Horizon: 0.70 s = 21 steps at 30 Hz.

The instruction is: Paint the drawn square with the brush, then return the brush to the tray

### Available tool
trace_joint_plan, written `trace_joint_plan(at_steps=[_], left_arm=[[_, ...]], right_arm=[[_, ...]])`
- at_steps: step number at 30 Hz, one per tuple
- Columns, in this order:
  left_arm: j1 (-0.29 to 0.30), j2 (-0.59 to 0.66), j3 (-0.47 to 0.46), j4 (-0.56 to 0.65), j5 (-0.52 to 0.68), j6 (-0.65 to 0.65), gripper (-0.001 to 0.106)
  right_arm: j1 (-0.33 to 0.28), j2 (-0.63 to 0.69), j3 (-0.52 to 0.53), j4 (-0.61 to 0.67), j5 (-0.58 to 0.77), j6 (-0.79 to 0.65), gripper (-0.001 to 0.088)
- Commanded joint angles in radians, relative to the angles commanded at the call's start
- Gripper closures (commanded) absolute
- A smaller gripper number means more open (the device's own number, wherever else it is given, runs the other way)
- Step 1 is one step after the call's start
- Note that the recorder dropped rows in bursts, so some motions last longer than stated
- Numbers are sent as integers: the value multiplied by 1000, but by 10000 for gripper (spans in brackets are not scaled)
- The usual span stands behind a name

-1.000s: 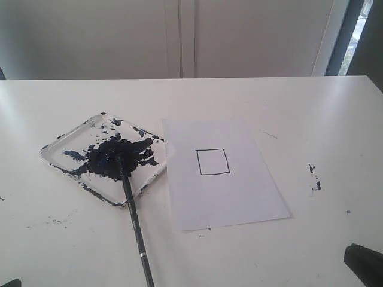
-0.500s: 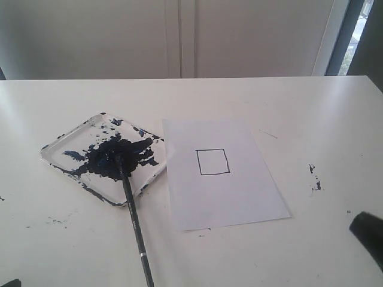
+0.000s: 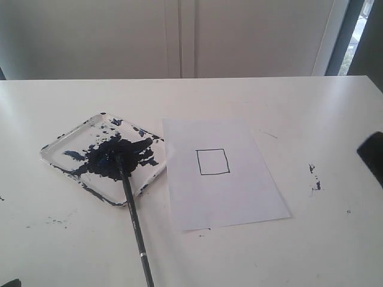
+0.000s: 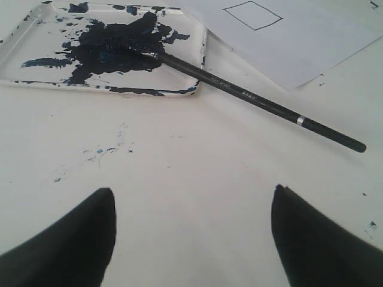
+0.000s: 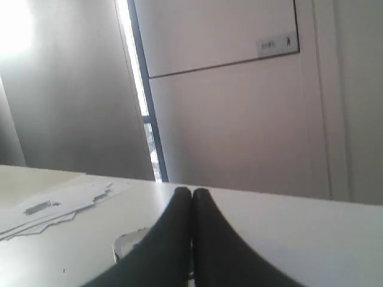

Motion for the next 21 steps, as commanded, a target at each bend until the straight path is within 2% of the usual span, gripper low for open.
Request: trace_joint_plan(at_steps=[1,2,5,6,8,13,16,21], left_arm=[[0,0,0,0,0,0,304],[0,0,0,0,0,0,304],[0,0,0,0,0,0,304],[0,0,0,0,0,0,304],[0,0,0,0,0,0,304],[0,0,0,0,0,0,304],[0,0,0,0,0,0,304],[0,0,0,0,0,0,304]], right_arm=[[0,108,-43,0,0,21,868],[0,152,-61,0,0,28,868],[0,410,-187,0,2,50,868],[0,447,-217,0,6,50,868],[0,592,-347,-76,97,50,868],[0,765,-568,-170,273,40,868],[48,877,-724,-177,413,-59,868],[132,1033,-869,-177,580,-174,868]])
